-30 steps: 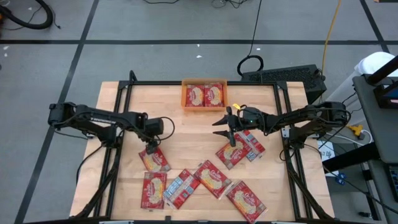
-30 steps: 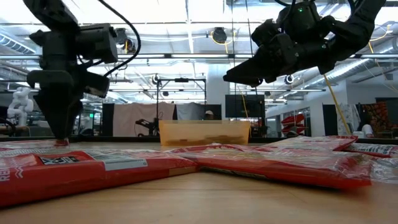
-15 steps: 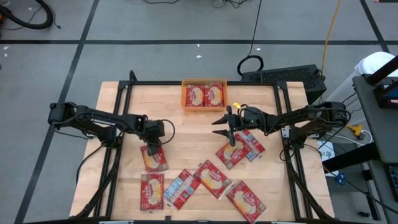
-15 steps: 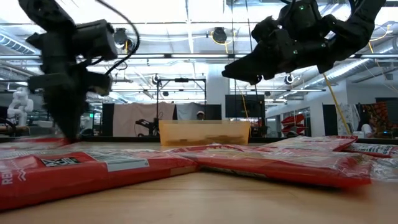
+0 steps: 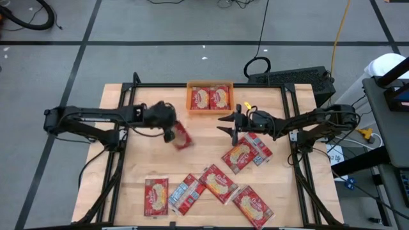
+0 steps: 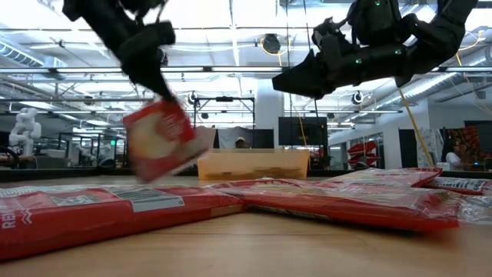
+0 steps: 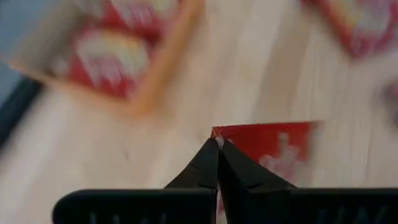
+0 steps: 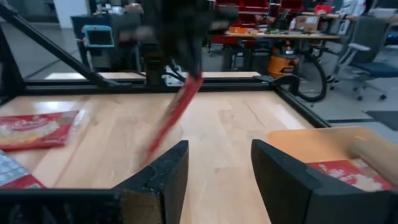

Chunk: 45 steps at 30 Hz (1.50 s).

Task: Sort popcorn bags into baskets
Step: Put the popcorn pack into the orange bin

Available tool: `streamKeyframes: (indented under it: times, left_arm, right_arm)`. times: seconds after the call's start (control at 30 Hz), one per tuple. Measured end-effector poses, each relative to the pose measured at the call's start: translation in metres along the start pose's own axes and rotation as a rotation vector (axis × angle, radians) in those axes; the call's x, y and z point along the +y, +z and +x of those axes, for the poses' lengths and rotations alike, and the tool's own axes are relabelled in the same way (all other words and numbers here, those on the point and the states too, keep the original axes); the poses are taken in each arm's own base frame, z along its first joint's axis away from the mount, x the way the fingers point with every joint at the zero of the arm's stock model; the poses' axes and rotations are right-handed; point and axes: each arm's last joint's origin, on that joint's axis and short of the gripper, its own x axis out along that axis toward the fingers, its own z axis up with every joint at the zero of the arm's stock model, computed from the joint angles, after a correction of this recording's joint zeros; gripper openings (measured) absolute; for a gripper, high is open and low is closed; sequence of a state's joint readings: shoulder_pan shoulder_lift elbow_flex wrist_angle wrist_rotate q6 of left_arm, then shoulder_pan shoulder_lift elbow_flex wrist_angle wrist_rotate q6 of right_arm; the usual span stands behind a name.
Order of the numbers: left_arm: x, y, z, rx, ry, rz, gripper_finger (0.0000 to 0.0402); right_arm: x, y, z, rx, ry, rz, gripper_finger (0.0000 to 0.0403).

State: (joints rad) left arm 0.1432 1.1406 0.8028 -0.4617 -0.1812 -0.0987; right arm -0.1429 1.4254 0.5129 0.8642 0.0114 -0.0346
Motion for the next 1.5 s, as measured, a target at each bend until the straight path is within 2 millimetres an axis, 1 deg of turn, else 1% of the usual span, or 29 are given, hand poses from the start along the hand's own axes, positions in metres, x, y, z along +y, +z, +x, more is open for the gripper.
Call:
streamKeyframes:
  times: [0.17, 0.23, 0.37, 0.5, 0.63, 0.7, 0.8, 0.9, 1.0, 1.07, 1.13, 1.23, 1.3, 1.4, 1.5]
  left_arm:
    - [0.010, 0.020, -0.021, -0.253, 0.047, -0.049, 0.0003]
    - [0.011, 0.029, -0.026, -0.350, 0.058, -0.050, 0.0004]
    - [0.011, 0.042, -0.030, -0.484, 0.055, -0.026, 0.0003]
    - [0.011, 0.051, -0.031, -0.583, 0.049, 0.000, 0.0003]
    - [0.011, 0.058, -0.037, -0.671, 0.048, 0.010, 0.0002]
    - [0.010, 0.059, -0.038, -0.688, 0.035, 0.016, 0.0002]
    - [0.010, 0.060, -0.038, -0.699, 0.020, 0.020, 0.0002]
    - [0.010, 0.060, -0.039, -0.703, 0.018, 0.015, 0.0002]
    - [0.010, 0.060, -0.039, -0.708, 0.017, 0.014, 0.0002]
    - [0.010, 0.062, -0.040, -0.724, 0.018, 0.011, 0.0002]
    - [0.010, 0.062, -0.041, -0.734, 0.018, 0.009, 0.0002]
    - [0.010, 0.062, -0.041, -0.734, 0.018, 0.009, 0.0002]
    - [0.010, 0.062, -0.040, -0.730, 0.018, 0.009, 0.0002]
    - [0.010, 0.062, -0.040, -0.727, 0.018, 0.009, 0.0001]
    - [0.010, 0.062, -0.040, -0.724, 0.018, 0.009, 0.0003]
  right_arm:
    - [0.003, -0.001, 0.000, 0.009, -0.002, -0.017, 0.0174]
    - [0.004, -0.003, 0.001, 0.016, 0.001, -0.013, 0.0182]
    - [0.004, -0.011, 0.007, 0.007, -0.007, 0.021, 0.0207]
    - [-0.002, -0.017, 0.016, -0.068, -0.024, 0.132, 0.0231]
    - [-0.010, -0.027, 0.023, -0.126, -0.043, 0.260, 0.0239]
    - [-0.013, -0.033, 0.026, -0.146, -0.050, 0.289, 0.0239]
    - [-0.014, -0.037, 0.029, -0.190, -0.021, 0.282, 0.0240]
    - [-0.008, -0.035, 0.038, -0.224, 0.050, 0.202, 0.0240]
    - [0.005, -0.032, 0.053, -0.204, 0.081, 0.087, 0.0240]
    - [0.013, -0.030, 0.064, -0.182, 0.052, 0.028, 0.0240]
    - [0.017, -0.025, 0.074, -0.185, -0.017, -0.002, 0.0240]
    - [0.018, -0.018, 0.083, -0.209, -0.128, -0.008, 0.0240]
    - [0.018, -0.013, 0.087, -0.220, -0.136, -0.018, 0.0239]
    - [0.018, -0.007, 0.089, -0.252, -0.099, -0.023, 0.0224]
    - [0.018, -0.007, 0.089, -0.251, -0.098, -0.023, 0.0181]
